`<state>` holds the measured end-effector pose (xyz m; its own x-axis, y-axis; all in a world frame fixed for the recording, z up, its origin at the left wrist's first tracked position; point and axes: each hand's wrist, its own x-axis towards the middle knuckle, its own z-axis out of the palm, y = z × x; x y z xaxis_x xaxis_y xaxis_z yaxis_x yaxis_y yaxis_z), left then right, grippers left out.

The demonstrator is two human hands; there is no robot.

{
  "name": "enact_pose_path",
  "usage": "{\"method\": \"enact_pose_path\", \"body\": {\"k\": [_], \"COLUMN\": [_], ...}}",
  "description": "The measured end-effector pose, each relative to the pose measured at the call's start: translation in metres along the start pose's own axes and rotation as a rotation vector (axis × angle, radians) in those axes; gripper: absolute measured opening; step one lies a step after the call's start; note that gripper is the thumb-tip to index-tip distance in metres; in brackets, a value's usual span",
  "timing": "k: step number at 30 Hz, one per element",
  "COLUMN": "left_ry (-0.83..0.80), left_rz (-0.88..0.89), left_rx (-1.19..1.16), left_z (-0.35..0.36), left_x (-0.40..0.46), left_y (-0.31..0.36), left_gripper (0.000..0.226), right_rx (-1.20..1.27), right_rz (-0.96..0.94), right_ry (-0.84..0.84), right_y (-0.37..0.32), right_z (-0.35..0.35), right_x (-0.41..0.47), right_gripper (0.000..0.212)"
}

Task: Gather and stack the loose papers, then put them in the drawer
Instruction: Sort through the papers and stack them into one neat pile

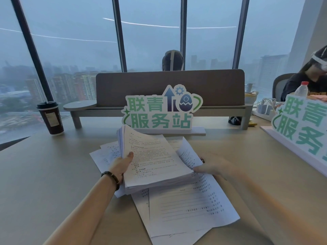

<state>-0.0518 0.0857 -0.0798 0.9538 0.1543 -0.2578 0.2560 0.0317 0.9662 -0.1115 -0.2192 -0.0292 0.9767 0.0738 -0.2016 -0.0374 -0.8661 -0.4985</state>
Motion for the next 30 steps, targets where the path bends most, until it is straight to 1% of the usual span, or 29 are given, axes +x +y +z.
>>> {"method": "enact_pose_path", "body": {"k": [2, 3, 5, 9, 12, 14, 19, 22, 24, 26, 28, 29, 30], "left_ry": [-0.005, -0.004, -0.001, -0.004, -0.008, -0.026, -0.095, -0.124, -0.105, -0.081, -0.044, -0.024, 0.004], "left_rz": [0.000, 0.003, 0.007, 0.012, 0.018, 0.016, 0.020, 0.006, -0.011, -0.027, -0.025, -0.021, -0.021], "left_rx": [-0.005, -0.004, 0.004, 0.007, 0.007, 0.005, -0.073, -0.169, -0.212, -0.209, -0.178, -0.137, -0.096], "left_z": [0.000, 0.000, 0.000, 0.001, 0.000, -0.002, -0.016, -0.027, -0.032, -0.035, -0.034, -0.034, -0.034], "left_x": [0.000, 0.001, 0.000, -0.002, -0.003, -0.003, -0.001, 0.000, -0.002, -0.001, 0.002, 0.002, 0.002], "left_y": [0.000, 0.000, 0.000, 0.001, 0.002, 0.002, 0.012, 0.020, 0.023, 0.022, 0.018, 0.016, 0.014], "left_gripper": [0.020, 0.020, 0.019, 0.022, 0.023, 0.023, 0.034, 0.033, 0.028, 0.028, 0.035, 0.035, 0.032], "right_rx": [-0.051, -0.033, 0.058, 0.246, 0.357, 0.405, 0.667, 0.823, 0.930, 0.988, 0.847, 0.735, 0.674], "right_rz": [-0.012, -0.012, -0.002, 0.063, 0.143, 0.161, 0.219, 0.247, 0.261, 0.278, 0.265, 0.231, 0.210], "right_ry": [0.032, 0.017, -0.047, -0.100, -0.129, -0.158, -0.161, -0.062, 0.021, 0.103, 0.214, 0.248, 0.265], "right_y": [-0.002, -0.003, -0.005, 0.001, 0.009, 0.011, 0.022, 0.027, 0.030, 0.031, 0.030, 0.027, 0.023], "right_z": [0.002, 0.002, 0.002, 0.004, 0.006, 0.006, -0.001, -0.008, -0.007, -0.002, 0.004, 0.006, 0.007], "right_x": [-0.001, -0.002, -0.005, 0.001, 0.009, 0.007, 0.011, 0.014, 0.020, 0.026, 0.034, 0.036, 0.037], "right_gripper": [0.031, 0.031, 0.034, 0.034, 0.043, 0.038, 0.049, 0.053, 0.043, 0.028, 0.019, 0.016, 0.017]}}
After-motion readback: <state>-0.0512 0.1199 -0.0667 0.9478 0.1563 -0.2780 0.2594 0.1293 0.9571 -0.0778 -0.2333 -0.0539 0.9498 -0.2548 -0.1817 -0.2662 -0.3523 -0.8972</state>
